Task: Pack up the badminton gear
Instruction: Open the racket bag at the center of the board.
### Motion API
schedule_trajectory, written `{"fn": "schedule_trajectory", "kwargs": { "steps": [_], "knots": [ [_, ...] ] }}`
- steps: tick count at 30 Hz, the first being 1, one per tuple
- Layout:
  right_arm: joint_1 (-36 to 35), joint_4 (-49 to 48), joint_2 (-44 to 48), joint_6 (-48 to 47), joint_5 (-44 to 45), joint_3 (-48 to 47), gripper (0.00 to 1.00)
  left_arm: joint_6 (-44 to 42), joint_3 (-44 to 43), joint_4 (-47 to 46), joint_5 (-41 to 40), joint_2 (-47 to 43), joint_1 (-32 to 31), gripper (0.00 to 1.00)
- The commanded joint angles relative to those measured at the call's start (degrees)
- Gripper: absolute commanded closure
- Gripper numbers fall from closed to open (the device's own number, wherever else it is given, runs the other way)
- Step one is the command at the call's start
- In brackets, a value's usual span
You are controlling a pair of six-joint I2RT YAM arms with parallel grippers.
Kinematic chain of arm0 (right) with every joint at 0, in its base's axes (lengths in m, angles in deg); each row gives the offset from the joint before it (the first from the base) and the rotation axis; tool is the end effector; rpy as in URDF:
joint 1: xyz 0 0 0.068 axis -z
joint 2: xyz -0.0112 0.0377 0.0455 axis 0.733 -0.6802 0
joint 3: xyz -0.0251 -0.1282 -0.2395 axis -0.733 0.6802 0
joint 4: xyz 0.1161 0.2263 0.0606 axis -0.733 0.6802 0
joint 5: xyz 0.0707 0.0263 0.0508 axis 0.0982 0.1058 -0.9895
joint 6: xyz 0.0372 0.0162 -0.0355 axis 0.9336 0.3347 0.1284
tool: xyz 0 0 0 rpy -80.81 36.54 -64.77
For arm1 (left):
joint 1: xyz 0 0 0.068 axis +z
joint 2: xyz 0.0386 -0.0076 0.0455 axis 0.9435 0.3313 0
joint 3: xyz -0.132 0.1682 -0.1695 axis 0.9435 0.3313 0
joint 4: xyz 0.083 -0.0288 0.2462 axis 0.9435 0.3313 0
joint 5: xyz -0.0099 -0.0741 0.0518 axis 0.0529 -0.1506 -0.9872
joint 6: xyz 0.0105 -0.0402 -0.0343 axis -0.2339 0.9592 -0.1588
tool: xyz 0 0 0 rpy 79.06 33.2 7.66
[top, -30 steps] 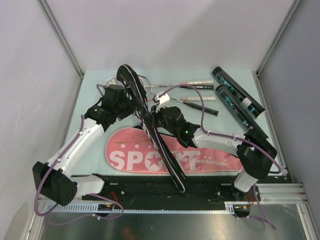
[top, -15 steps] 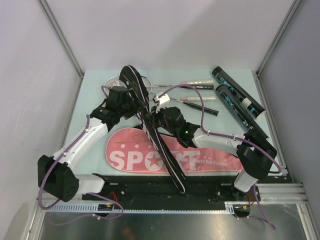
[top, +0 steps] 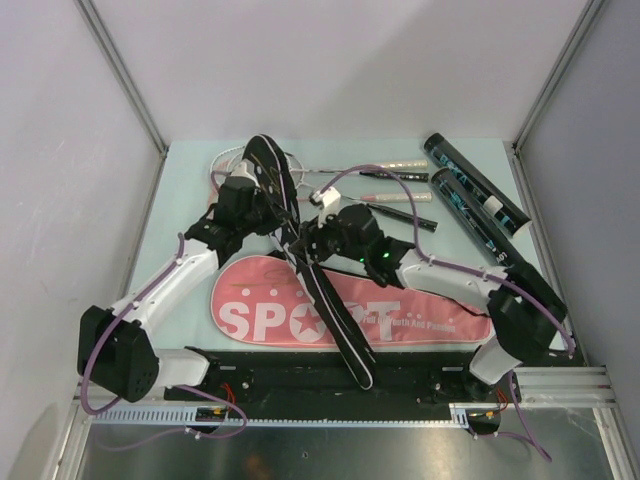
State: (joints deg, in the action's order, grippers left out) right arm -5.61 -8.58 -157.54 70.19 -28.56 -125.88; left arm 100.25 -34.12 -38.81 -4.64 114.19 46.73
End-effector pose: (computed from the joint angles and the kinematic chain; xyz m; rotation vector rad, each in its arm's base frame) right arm 0.2277 0.3008 0.2724 -0.6620 1.7920 0.8213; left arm 0.2677 -0.1194 0.2980 -0.3927 2.1828 -0.7079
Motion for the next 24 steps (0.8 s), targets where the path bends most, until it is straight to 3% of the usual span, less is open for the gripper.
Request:
{"fn": "schedule_trajectory", "kwargs": {
  "steps": [1, 4, 7, 9, 12, 17, 18, 21, 24],
  "knots": [
    [6.0, 11.2, 8.5, 0.8, -21.3, -0.6, 0.36, -6.5, 2.6, 1.2, 4.2, -3.1, 0.6, 1.0],
    [9.4, 13.7, 11.8, 2.5, -23.2, 0.3, 0.22, -8.8, 3.3, 0.2, 8.9, -4.9, 0.8, 1.0],
    [10.8, 8.5, 10.2, 5.8, -24.3, 1.4, 0.2, -10.3, 4.1, -0.5, 11.8, -6.3, 0.9, 1.0],
    [10.0, 5.3, 8.9, 8.9, -25.0, 1.4, 0.23, -10.2, 4.9, -1.0, 12.3, -7.3, 1.1, 1.0],
    [8.1, 4.8, 7.1, 10.1, -20.9, 1.4, 0.37, -10.0, 5.8, -2.0, 12.6, -8.8, 1.4, 1.0],
    [3.6, 6.9, 6.4, 9.1, -13.6, 1.4, 0.39, -8.7, 7.7, -3.3, 12.5, -10.3, 2.1, 1.0],
    [3.1, 7.1, 6.0, 9.4, -12.7, 1.4, 0.45, -8.1, 8.1, -3.4, 12.5, -10.3, 2.3, 1.0],
    [1.6, 7.4, 4.8, 10.4, -10.8, 1.4, 0.48, -6.9, 8.6, -3.6, 12.4, -10.8, 2.7, 1.0],
    [-0.5, 9.0, 4.5, 8.1, -6.1, 1.4, 0.47, -6.2, 9.0, -3.9, 12.0, -11.2, 2.7, 1.0]
  ]
}}
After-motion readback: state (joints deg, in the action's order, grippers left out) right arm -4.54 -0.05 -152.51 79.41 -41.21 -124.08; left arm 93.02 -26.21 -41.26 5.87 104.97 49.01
